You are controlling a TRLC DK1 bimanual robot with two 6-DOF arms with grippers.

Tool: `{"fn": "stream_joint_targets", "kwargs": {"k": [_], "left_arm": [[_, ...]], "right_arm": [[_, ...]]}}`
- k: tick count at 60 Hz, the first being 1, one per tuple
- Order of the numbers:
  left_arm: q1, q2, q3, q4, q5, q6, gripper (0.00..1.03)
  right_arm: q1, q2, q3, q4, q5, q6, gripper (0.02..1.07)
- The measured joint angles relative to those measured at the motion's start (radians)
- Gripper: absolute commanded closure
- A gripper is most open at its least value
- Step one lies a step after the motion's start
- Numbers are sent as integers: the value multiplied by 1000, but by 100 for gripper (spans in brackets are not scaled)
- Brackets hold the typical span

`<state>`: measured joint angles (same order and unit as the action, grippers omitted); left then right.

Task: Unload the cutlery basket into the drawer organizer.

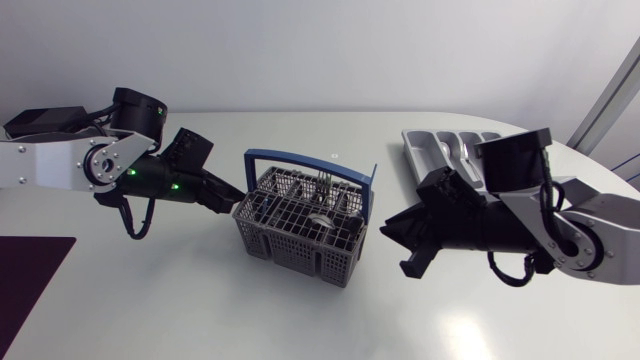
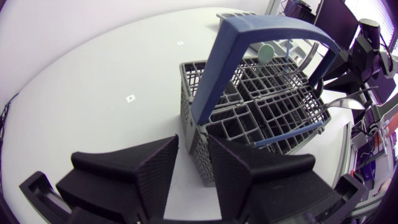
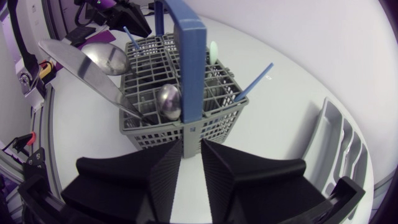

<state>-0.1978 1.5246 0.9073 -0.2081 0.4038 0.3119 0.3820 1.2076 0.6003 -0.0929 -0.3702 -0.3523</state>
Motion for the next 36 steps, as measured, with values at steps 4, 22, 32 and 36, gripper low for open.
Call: {"fn": "stream_joint_targets", "kwargs": {"k": [4, 22, 32, 36], "left_arm": [[-2, 0, -1, 1, 0, 0, 69], [-8, 0, -5, 8, 0, 4, 68], [-6, 0, -5, 16, -12, 11, 68], [1, 0, -5, 21, -16, 12, 68]], "right_arm": [[23, 26, 0, 23, 1, 0, 100], [54, 184, 46, 64, 19, 10, 100], [58, 259, 122, 64, 55, 17, 100], [58, 302, 168, 63, 72, 19, 100]]}}
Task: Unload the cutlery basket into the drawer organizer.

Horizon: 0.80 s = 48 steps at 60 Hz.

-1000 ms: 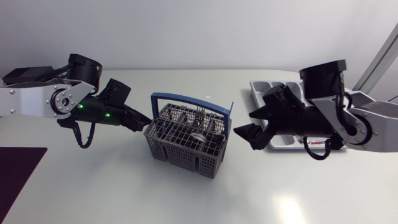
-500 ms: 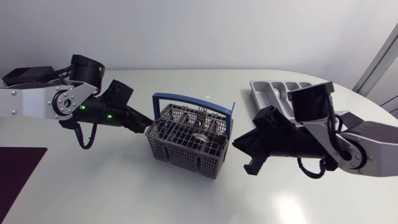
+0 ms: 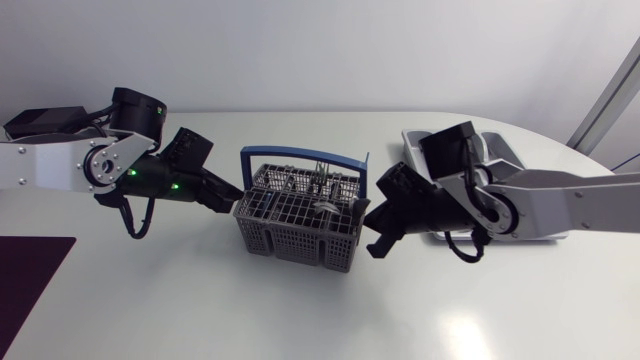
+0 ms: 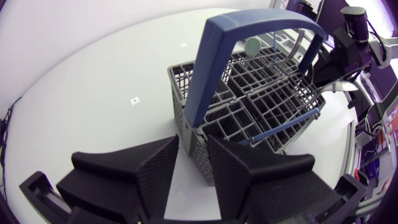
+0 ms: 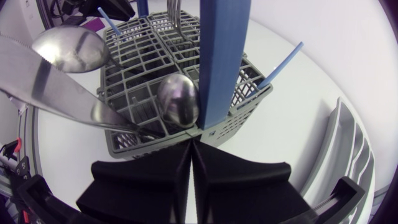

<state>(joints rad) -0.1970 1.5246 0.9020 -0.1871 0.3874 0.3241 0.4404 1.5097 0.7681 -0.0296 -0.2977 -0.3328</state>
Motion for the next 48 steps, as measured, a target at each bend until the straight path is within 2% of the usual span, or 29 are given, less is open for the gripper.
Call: {"fn": "stream_joint_targets", "kwargs": {"k": [19, 37, 39, 48], "left_arm": [[26, 32, 21, 14, 5, 13, 68], [32, 43, 31, 18, 5, 13, 68], [33, 43, 30, 18, 6, 13, 68], [57, 30, 16, 12, 18, 15, 68]], "right_arm": [[11, 138, 148, 1, 19, 11, 100], [10, 153, 159, 3, 34, 11, 98], [9, 151, 158, 3, 35, 11, 94], [3, 66, 96, 12, 37, 10, 51]]}}
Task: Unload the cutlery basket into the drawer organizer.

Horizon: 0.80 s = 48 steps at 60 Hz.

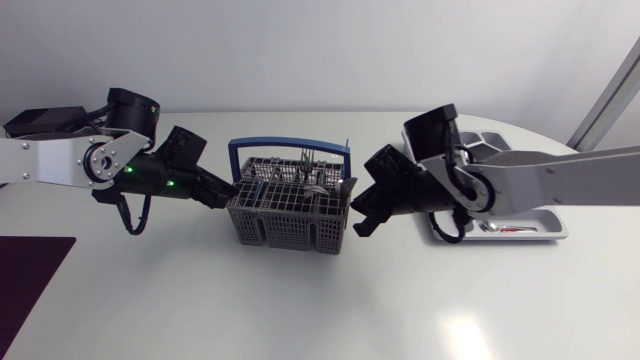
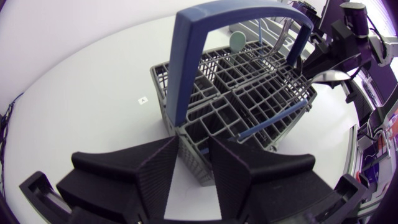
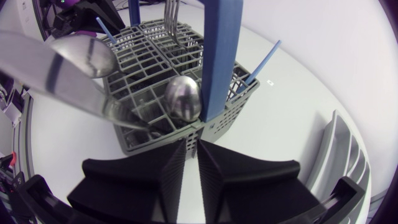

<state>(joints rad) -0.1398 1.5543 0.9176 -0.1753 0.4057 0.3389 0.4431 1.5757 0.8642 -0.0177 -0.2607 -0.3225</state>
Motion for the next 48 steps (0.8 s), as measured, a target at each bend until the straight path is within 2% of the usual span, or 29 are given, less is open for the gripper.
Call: {"fn": "stream_joint_targets", "kwargs": {"k": [5, 8, 12, 32, 41, 48], "left_arm": [[21, -33, -23, -9, 8, 4, 68], [31, -63, -34, -16, 8, 6, 68], [42, -104, -48, -26, 6, 11, 68], [32, -282, -123, -45, 6, 25, 68], [5, -299, -133, -52, 6, 25, 68], [-6, -305, -134, -52, 6, 25, 68]], "right_arm": [[-3, -93, -51, 1, 3, 0, 33], [-7, -149, -80, 2, 4, 0, 26], [-13, -211, -112, -1, 4, 0, 23], [-13, -430, -230, -59, 3, 0, 23], [-6, -442, -232, -61, -8, -7, 23], [-2, -435, -232, -53, -58, -33, 23]]}}
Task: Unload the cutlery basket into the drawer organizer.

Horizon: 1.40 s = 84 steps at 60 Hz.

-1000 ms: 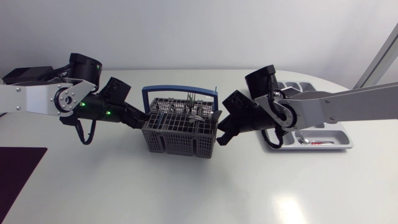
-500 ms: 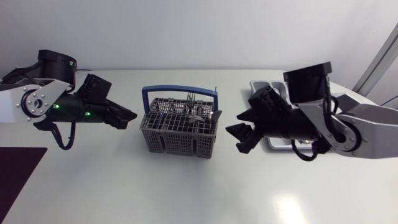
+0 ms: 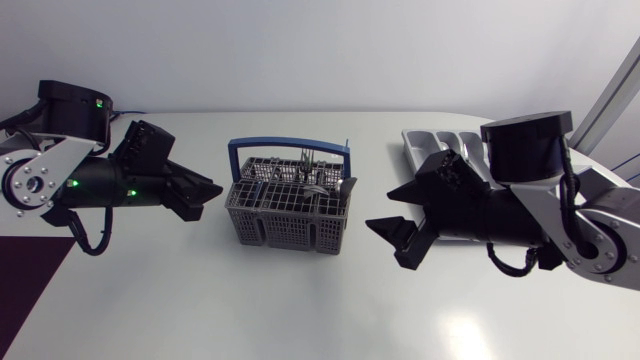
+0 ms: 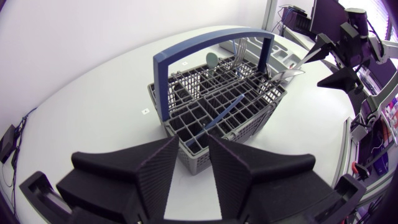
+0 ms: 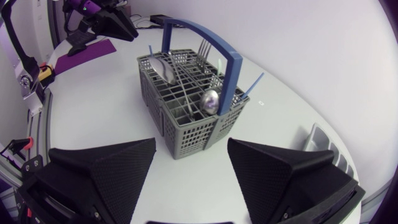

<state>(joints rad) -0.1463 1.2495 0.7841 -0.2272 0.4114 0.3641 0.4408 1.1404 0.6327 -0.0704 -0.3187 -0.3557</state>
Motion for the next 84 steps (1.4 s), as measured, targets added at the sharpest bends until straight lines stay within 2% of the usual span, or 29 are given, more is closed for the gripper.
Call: {"fn": "stream_joint_targets", "kwargs": {"k": [17, 33, 45, 48, 53, 84], "left_arm": [[-40, -2, 0, 0, 0, 15, 68], [-67, -1, 0, 1, 0, 26, 68], [-68, 15, 0, 20, 0, 26, 68], [-68, 21, 0, 20, 0, 26, 68], [-70, 29, 0, 20, 0, 26, 68], [-93, 41, 0, 20, 0, 26, 68]], "right_arm": [[3, 129, 62, 48, -79, -61, 24], [3, 227, 144, 92, -106, -102, 62], [2, 264, 160, 97, -130, -143, 80], [3, 265, 160, 97, -131, -147, 80], [2, 265, 160, 97, -130, -153, 88], [6, 285, 174, 105, -134, -173, 89]]}}
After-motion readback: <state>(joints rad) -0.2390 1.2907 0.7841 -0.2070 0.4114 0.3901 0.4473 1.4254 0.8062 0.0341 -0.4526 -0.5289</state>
